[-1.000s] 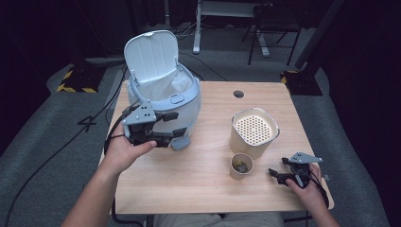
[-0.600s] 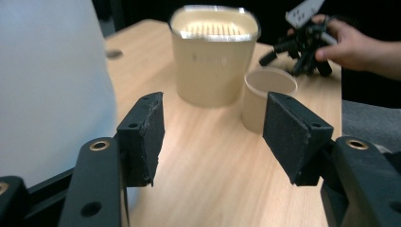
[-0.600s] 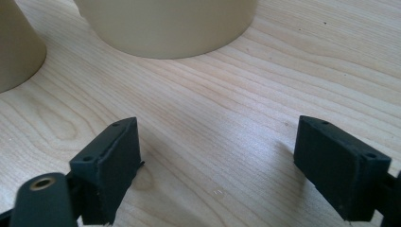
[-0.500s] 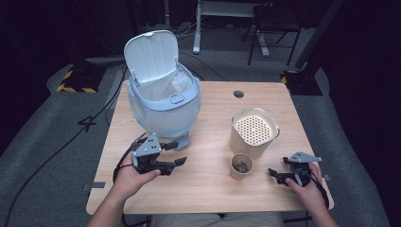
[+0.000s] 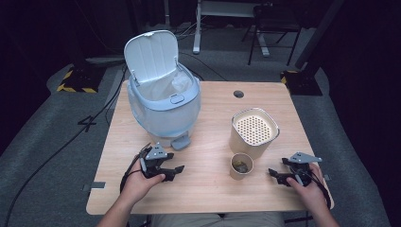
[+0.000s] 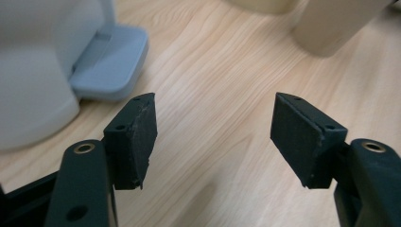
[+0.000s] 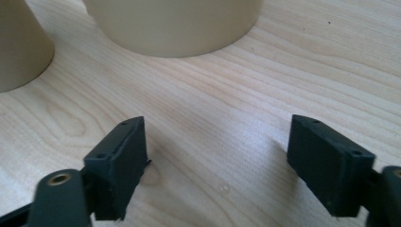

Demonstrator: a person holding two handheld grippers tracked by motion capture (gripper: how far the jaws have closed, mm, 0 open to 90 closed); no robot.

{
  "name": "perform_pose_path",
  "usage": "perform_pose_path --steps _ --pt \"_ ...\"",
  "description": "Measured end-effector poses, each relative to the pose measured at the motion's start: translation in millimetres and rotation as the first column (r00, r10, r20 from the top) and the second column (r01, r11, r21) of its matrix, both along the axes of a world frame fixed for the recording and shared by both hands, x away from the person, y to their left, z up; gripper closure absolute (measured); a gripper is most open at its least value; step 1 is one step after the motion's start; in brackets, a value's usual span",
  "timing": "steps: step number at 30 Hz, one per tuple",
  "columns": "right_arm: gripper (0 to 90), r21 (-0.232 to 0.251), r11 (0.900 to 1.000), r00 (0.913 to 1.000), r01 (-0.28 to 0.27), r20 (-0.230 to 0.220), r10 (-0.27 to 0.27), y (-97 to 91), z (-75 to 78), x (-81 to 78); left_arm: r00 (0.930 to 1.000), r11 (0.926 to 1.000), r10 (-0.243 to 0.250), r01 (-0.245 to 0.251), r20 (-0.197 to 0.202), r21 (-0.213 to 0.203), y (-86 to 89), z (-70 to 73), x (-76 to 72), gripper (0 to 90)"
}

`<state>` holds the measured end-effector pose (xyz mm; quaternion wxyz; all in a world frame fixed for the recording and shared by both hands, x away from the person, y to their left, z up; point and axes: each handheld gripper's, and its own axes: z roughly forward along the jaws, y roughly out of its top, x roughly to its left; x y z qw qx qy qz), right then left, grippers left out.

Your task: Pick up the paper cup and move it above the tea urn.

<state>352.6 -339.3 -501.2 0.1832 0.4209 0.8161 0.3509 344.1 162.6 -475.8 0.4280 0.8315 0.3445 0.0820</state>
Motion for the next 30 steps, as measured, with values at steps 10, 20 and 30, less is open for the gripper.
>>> perform_pose_path --steps 10,20,30 --pt "22.1 -0.022 0.9972 0.9971 -0.071 -0.03 0.07 -0.1 9.3 -7.5 0.9987 0.9853 0.051 -0.051 0.003 0.163 -1.4 -22.4 3.7 25.4" --pt "20.1 -0.022 0.9928 0.993 -0.118 -0.011 0.118 5.4 16.5 -13.1 0.998 0.9815 0.06 -0.063 0.021 0.181 0.2 -27.8 6.2 18.4" --pt "16.5 -0.02 0.9859 0.9848 -0.166 0.049 0.167 25.0 32.0 -23.2 0.9979 0.9815 0.061 -0.064 0.021 0.181 0.2 -27.9 6.3 18.2"
